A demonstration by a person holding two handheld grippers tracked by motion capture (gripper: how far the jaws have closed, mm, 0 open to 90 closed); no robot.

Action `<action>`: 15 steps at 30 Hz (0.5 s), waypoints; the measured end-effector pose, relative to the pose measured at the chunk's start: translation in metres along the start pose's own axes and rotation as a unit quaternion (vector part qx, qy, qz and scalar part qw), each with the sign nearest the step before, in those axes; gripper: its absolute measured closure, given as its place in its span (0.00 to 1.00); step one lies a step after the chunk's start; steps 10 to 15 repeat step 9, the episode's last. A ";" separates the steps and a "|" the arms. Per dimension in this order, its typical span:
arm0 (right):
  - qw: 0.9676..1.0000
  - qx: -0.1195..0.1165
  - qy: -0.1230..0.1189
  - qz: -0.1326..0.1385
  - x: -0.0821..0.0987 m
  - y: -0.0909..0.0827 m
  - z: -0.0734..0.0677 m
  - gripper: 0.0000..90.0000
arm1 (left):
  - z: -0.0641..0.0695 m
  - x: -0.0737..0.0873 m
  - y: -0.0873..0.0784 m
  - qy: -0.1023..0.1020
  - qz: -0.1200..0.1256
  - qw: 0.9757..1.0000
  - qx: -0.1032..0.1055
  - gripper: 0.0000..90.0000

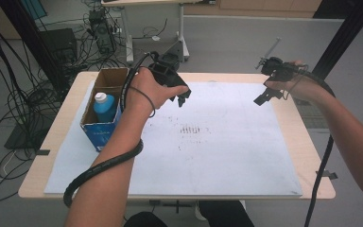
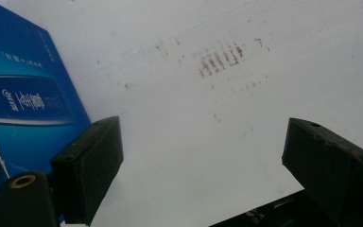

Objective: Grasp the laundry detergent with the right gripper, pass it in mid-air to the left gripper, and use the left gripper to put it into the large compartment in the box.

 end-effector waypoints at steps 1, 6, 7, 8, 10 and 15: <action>1.000 -0.001 -0.001 0.001 0.000 0.000 0.000 0.12 | 0.000 0.000 0.000 -0.001 0.001 1.000 0.000 0.15; 1.000 0.000 -0.003 0.002 0.002 -0.003 -0.003 0.12 | 0.000 0.002 -0.001 -0.003 0.005 1.000 0.000 0.15; 1.000 0.000 -0.003 0.003 0.003 -0.003 -0.003 0.12 | 0.000 0.002 -0.001 -0.004 0.005 1.000 0.002 0.15; 1.000 -0.001 -0.003 0.003 0.004 -0.003 -0.004 0.12 | 0.001 0.003 -0.002 -0.005 0.005 1.000 0.004 0.15; 1.000 -0.001 -0.005 0.002 0.005 -0.003 -0.005 0.12 | 0.001 0.003 -0.002 -0.005 0.007 1.000 0.005 0.15; 1.000 -0.001 -0.005 0.002 0.005 -0.003 -0.005 0.12 | 0.001 0.003 -0.002 -0.005 0.007 1.000 0.005 0.15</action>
Point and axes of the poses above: each handheld gripper's, and its own axes: y roughly forward along the jaws, x roughly out of its underside, z roughly to its right, the point moved 6 cm from there along y, roughly forward along the jaws, and after that the axes turned 15 degrees about y, right-handed, at the moved point
